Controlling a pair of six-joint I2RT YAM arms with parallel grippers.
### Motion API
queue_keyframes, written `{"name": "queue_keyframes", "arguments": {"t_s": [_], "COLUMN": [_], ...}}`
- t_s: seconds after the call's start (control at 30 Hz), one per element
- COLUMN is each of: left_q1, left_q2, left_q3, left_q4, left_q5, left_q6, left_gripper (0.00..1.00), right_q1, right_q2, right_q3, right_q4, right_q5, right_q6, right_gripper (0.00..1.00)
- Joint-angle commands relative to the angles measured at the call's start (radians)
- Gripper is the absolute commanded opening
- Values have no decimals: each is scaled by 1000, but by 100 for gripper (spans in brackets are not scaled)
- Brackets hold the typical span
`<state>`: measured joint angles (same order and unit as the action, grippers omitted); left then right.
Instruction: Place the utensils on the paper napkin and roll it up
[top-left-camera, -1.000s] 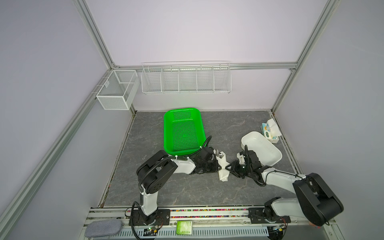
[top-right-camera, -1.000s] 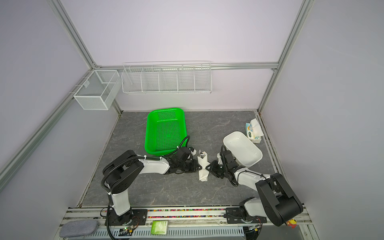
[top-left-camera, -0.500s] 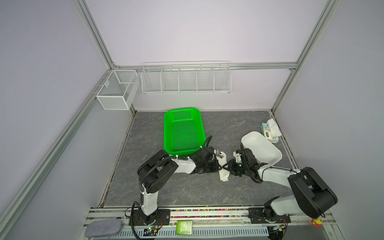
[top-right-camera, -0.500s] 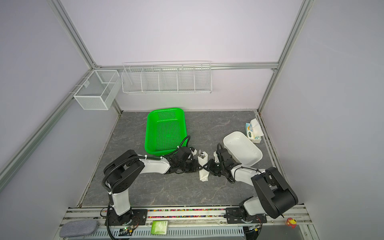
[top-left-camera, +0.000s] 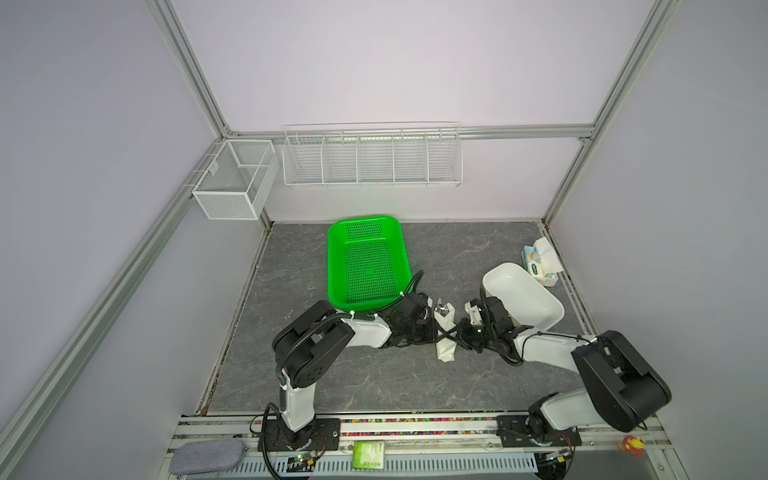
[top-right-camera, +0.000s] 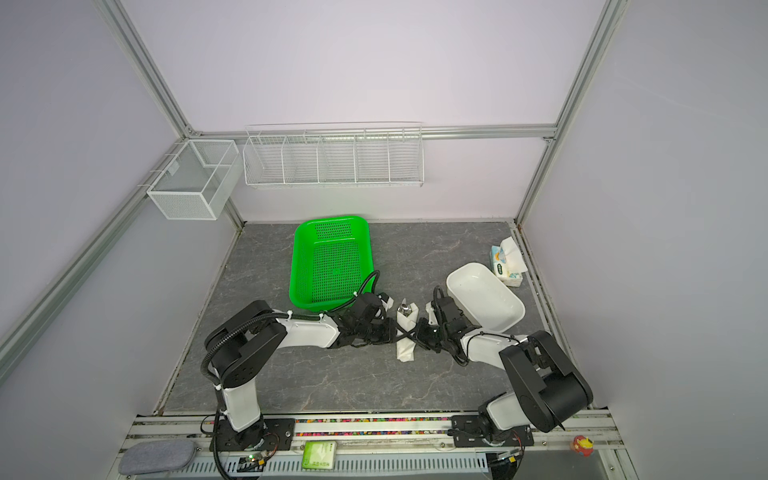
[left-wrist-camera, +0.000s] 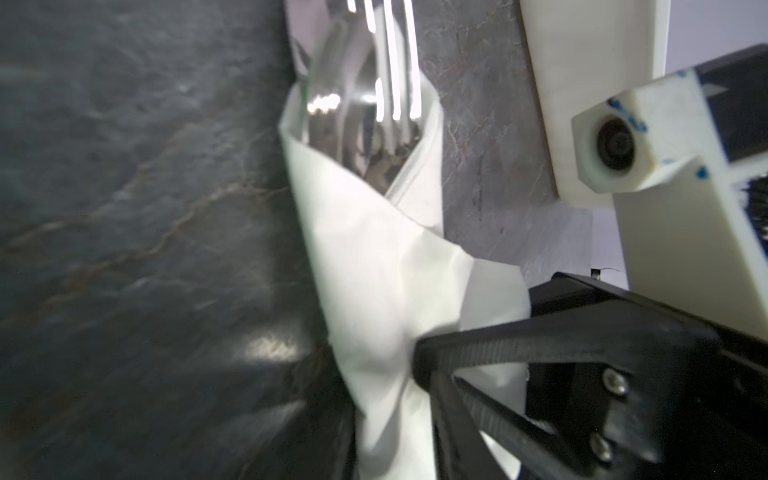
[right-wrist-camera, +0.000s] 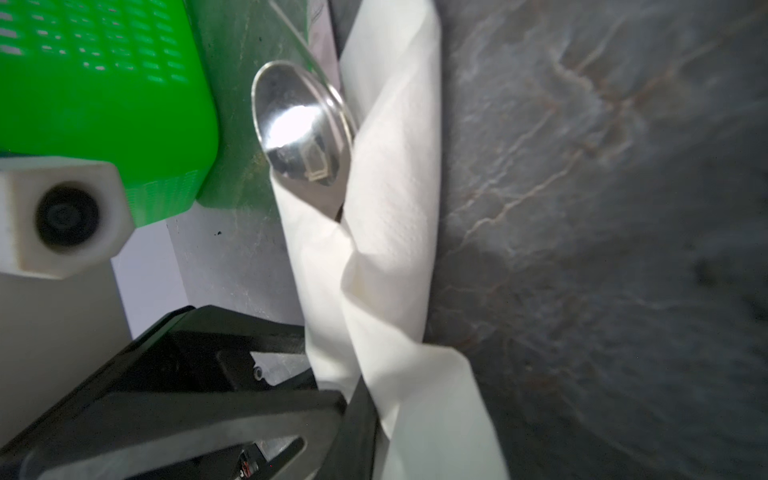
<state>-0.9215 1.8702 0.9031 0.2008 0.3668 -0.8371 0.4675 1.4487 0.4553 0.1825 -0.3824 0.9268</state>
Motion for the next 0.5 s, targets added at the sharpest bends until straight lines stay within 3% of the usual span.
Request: {"name": "queue_keyframes", "arguments": {"t_s": [0.0, 0.17, 0.47], "left_q1": [-3, 4, 11], "left_q2": [-48, -115, -217], "left_q3": [-42, -92, -113], "left_q4": [-41, -28, -22], "left_q5": [-44, -64, -87], "left_q6": [-6, -21, 9], "left_gripper": [37, 44, 45], "right_q1": [0, -4, -9], "right_q2": [-7, -56, -110], "right_q3": [-6, -7, -7], "right_q4": [-33, -36, -31], "right_q5": [16, 11, -18], "right_q6": [-3, -25, -63], "right_gripper": [13, 12, 12]}}
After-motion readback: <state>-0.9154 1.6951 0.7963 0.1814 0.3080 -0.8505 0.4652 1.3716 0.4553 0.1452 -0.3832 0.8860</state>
